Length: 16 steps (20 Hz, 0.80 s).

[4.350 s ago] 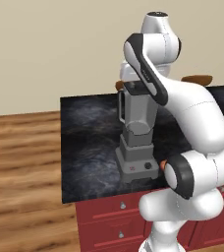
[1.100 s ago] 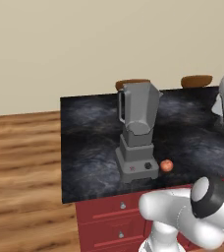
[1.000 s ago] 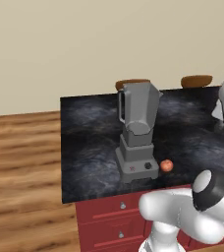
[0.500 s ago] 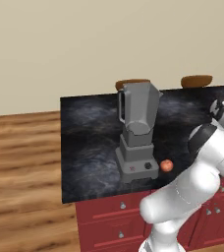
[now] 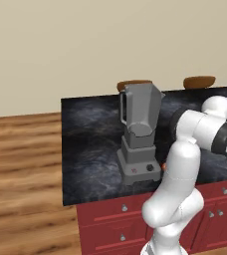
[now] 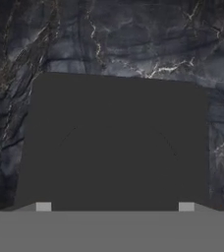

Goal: Open the blender lid, put the peach in the blender, close the lid, and start the blender.

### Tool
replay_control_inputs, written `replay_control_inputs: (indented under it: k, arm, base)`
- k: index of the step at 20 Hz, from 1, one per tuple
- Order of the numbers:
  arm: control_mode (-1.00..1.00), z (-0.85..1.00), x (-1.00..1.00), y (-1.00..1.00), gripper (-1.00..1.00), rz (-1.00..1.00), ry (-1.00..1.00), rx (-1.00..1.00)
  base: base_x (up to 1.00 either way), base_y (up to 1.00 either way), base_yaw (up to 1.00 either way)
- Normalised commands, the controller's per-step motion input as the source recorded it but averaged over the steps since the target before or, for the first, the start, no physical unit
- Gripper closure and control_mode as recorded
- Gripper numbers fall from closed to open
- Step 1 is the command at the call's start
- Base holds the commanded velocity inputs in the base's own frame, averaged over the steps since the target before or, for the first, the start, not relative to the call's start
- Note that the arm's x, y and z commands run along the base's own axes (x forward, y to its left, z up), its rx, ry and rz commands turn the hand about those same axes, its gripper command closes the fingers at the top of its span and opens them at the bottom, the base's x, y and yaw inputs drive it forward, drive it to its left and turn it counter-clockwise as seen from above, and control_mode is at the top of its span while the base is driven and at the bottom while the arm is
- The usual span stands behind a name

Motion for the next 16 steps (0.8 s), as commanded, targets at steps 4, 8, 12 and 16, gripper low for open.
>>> replay_control_inputs:
  k: [4,8,12,16]
  arm:
    - [-1.00,-0.45,0.12,0.00,1.00,0.14,0.00,-0.01]
    - [-1.00,-0.45,0.00,0.09,1.00,0.09,0.00,-0.04]
    - [-1.00,-0.27,0.01,0.37,1.00,0.05,0.00,-0.11]
    - [-1.00,-0.27,0.04,0.56,-1.00,0.01,0.01,-0.13]
  base:
    - [0.00,0.00,0.00]
    - [0.00,0.00,0.00]
    - [0.00,0.00,0.00]
    - [0.00,0.00,0.00]
